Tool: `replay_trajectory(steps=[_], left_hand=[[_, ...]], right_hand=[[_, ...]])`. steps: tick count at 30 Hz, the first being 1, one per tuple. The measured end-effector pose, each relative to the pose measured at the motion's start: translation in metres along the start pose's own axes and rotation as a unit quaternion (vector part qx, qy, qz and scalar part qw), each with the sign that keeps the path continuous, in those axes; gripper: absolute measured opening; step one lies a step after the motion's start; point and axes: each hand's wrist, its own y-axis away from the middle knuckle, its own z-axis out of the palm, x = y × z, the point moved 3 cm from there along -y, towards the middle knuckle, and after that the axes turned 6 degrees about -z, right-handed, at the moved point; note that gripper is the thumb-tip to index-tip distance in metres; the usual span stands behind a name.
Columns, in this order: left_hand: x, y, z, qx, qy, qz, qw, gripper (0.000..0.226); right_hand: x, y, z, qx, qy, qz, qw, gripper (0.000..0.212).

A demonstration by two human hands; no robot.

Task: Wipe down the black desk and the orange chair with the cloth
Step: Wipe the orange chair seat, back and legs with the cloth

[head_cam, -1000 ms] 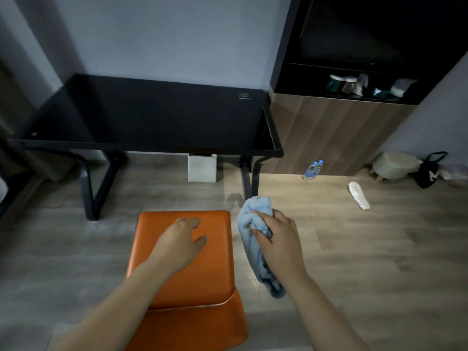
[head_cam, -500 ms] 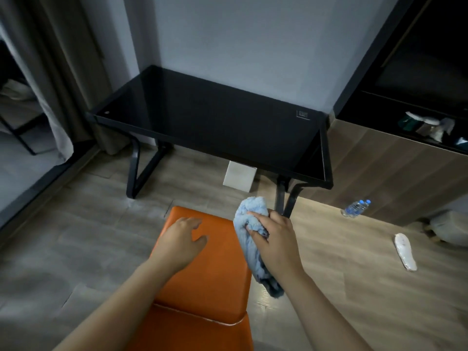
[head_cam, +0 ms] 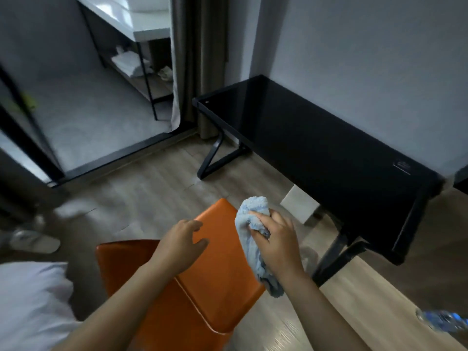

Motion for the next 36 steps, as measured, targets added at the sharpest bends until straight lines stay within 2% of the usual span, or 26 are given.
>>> replay_trajectory(steps=[5,9,14,23,28,36], left_hand=[[-0.025,0.060,0.009,0.062,0.052,-0.106,0.991,0.050],[-0.043,0.104,0.022,0.119,0.083,-0.164,0.976,0.047],[-0.062,0.155,0.045,0.125,0.114,-0.226,0.959,0.052],[-0.078,0.253,0.100,0.144,0.144,-0.253,0.946,0.048],[-0.077,0.304,0.140,0.120,0.166,-0.283,0.937,0.052],[-0.068,0.326,0.193,0.112,0.175,-0.312,0.927,0.051]], right_hand=[[-0.008,0.008,0.008,-0.076,-0.036,-0.083,0.993,0.032],[-0.014,0.025,0.018,-0.103,-0.066,-0.116,0.986,0.028],[-0.012,0.060,0.030,-0.148,-0.067,-0.136,0.977,0.028],[-0.006,0.150,0.036,-0.183,-0.088,-0.162,0.966,0.025],[0.018,0.200,0.027,-0.194,-0.084,-0.170,0.962,0.026],[0.058,0.228,0.030,-0.212,-0.091,-0.166,0.959,0.031]])
